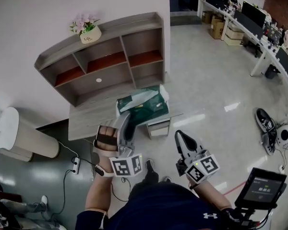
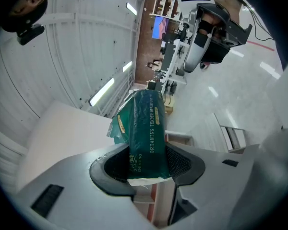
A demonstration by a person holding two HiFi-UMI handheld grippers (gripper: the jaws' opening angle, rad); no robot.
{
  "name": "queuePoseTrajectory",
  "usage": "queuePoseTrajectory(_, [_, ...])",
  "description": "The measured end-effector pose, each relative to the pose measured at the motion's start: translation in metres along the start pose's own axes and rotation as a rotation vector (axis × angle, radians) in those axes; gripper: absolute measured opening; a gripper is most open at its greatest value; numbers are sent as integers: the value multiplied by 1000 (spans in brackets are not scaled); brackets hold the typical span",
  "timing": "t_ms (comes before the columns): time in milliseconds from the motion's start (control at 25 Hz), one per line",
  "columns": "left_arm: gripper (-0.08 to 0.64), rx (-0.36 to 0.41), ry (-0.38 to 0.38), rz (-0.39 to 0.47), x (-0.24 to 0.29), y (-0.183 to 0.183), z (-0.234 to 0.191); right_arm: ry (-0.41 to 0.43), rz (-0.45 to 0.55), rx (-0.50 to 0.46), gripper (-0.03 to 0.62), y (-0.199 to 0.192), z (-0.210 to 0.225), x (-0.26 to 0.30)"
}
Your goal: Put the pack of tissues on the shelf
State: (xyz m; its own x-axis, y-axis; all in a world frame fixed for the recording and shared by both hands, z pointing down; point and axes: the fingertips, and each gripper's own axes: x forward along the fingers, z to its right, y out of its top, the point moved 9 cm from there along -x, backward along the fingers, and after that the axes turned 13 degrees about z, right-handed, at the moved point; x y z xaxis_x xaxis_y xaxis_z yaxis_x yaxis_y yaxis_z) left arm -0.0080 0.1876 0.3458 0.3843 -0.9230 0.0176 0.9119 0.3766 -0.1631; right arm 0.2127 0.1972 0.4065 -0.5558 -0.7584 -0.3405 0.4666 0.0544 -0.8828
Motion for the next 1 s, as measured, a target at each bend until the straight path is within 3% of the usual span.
queuePoseTrajectory(1000, [207, 46, 18, 78, 123, -130, -41, -118, 37, -82, 9, -16, 47, 136])
